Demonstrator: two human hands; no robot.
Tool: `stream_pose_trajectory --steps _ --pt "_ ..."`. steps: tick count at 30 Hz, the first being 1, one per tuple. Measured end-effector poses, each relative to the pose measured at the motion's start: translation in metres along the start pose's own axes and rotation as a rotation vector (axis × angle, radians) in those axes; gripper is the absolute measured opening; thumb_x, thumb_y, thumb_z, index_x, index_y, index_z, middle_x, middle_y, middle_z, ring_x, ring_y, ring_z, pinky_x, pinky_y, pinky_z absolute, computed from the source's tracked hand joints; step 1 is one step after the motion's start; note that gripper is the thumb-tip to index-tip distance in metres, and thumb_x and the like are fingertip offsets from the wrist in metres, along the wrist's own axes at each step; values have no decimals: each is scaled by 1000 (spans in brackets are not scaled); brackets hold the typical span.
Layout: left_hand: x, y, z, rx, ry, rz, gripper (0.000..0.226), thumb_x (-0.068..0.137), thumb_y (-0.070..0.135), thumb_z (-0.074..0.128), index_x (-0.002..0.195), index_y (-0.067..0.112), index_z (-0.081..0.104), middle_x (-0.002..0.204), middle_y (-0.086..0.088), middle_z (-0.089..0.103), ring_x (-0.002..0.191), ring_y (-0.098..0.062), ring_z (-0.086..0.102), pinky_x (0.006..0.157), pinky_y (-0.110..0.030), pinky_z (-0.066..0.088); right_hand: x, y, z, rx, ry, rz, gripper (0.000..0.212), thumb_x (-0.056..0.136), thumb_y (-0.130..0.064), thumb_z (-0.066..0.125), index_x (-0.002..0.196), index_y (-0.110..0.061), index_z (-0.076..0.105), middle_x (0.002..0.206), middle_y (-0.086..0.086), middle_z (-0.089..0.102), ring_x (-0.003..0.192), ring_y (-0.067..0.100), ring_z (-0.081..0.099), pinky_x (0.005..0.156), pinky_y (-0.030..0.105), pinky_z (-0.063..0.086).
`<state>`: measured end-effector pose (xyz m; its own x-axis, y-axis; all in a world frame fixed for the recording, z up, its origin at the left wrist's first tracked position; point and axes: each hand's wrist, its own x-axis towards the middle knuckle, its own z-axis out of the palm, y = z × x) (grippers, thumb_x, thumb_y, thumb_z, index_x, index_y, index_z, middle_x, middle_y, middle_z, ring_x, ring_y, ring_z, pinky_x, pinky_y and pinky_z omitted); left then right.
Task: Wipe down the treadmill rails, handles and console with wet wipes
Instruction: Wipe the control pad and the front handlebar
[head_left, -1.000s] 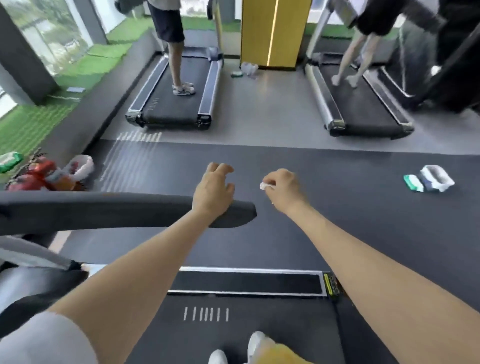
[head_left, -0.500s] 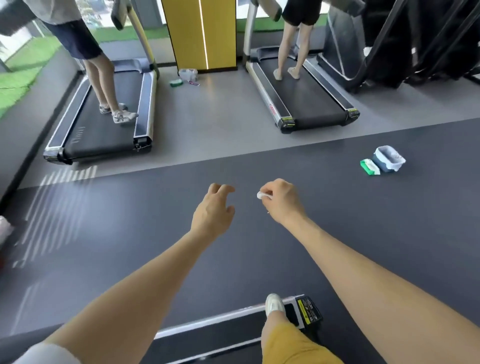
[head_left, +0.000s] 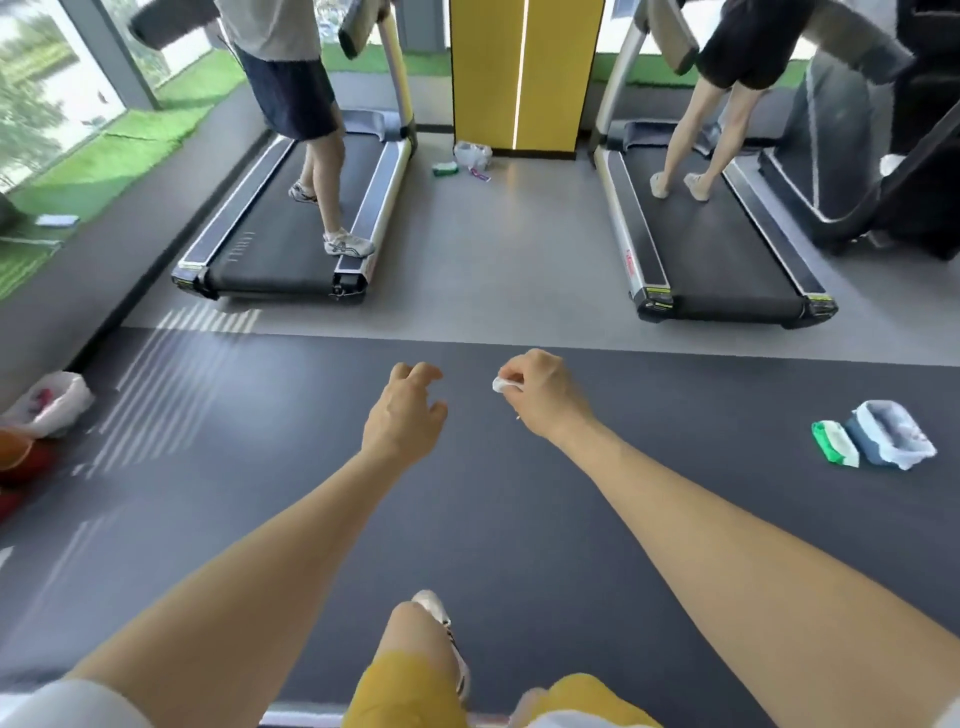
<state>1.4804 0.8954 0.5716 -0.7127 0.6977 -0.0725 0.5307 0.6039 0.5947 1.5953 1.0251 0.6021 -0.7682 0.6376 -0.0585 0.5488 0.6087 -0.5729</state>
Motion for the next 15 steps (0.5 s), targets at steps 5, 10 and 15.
stream_pose_trajectory --steps 5,10,15 --pt "73 -46 -14 62 75 -2 33 94 21 49 128 23 48 126 5 42 107 -18 55 81 -41 51 94 -29 22 -79 -22 -133 20 94 -13 53 94 0 68 82 3 50 84 26 53 70 26 41" --pt "166 -151 -48 109 213 -55 33 93 22 51 126 23 50 124 3 45 107 -21 57 83 -43 50 225 -92 105 -57 -48 -337 21 93 -16 56 105 -8 72 110 12 61 102 27 58 82 28 43" --pt "259 -304 -96 86 411 -226 32 92 22 56 124 22 52 124 3 48 109 -22 56 87 -44 49 366 -186 232 -92 -138 -595 21 93 -19 55 102 -13 74 109 12 61 110 27 55 86 26 40"
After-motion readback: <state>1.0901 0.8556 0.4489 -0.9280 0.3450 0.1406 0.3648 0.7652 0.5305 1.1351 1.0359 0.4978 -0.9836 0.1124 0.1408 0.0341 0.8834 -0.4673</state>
